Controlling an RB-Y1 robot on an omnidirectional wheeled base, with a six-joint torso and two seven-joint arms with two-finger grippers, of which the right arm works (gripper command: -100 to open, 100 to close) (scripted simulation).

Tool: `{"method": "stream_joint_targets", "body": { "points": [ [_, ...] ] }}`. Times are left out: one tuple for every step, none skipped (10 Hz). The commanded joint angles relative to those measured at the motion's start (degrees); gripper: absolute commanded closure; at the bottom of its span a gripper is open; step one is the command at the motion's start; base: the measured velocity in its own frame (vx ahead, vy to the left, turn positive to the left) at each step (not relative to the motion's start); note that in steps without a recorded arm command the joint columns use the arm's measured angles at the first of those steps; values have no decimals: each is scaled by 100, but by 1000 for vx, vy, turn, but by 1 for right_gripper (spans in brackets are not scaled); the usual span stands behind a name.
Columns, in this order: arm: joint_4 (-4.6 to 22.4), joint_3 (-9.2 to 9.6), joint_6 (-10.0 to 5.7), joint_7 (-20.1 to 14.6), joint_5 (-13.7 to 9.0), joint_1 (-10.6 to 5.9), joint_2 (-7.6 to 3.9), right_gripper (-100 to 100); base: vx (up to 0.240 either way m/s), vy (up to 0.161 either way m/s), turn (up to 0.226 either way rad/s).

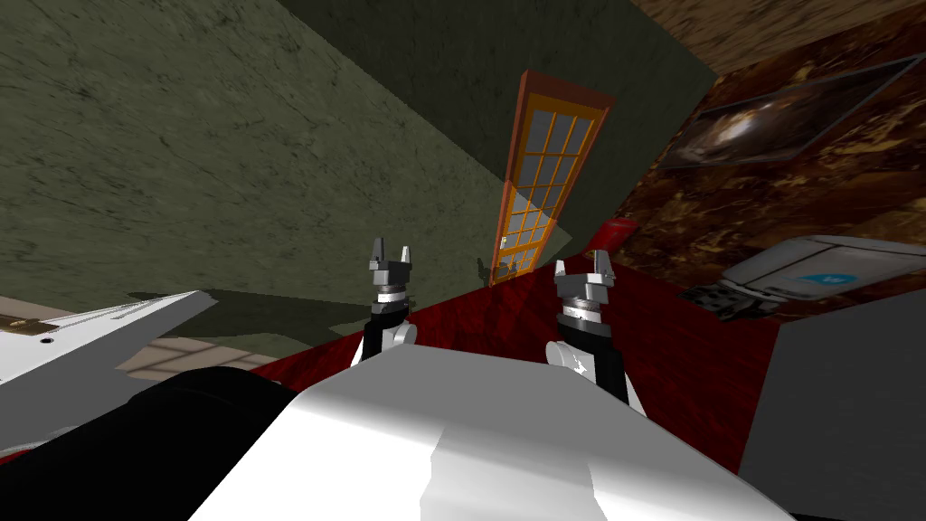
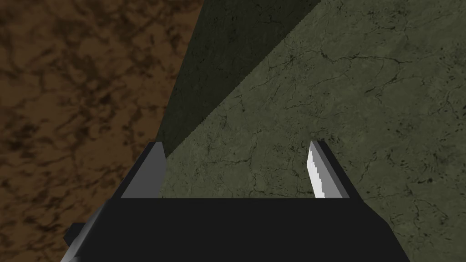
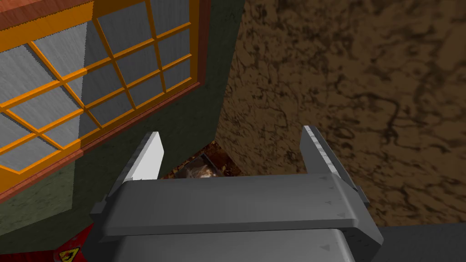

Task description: Pull the door open

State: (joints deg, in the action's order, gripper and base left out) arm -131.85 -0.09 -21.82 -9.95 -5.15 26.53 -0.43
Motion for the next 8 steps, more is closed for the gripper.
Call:
{"method": "stream_joint_targets", "body": {
  "points": [
    [167, -10, -61, 124, 48, -52, -51, -100, 55, -18, 15],
    [277, -16, -100, 205, 80, -86, -80, -100, 116, -36, 46],
    [391, -22, -141, 289, 113, -121, -109, -100, 136, -51, 33],
    [504, -29, -182, 373, 146, -156, -138, -100, 124, -29, 27],
    [663, -38, -240, 490, 192, -205, -173, -100, 120, -20, 40],
    [745, -43, -270, 551, 215, -231, -191, -100, 98, -36, 26],
    [908, -52, -329, 671, 263, -281, -226, -100, 101, -42, 29],
    [1087, -62, -394, 804, 315, -337, -262, -100, 130, -46, 46]
  ]
}}
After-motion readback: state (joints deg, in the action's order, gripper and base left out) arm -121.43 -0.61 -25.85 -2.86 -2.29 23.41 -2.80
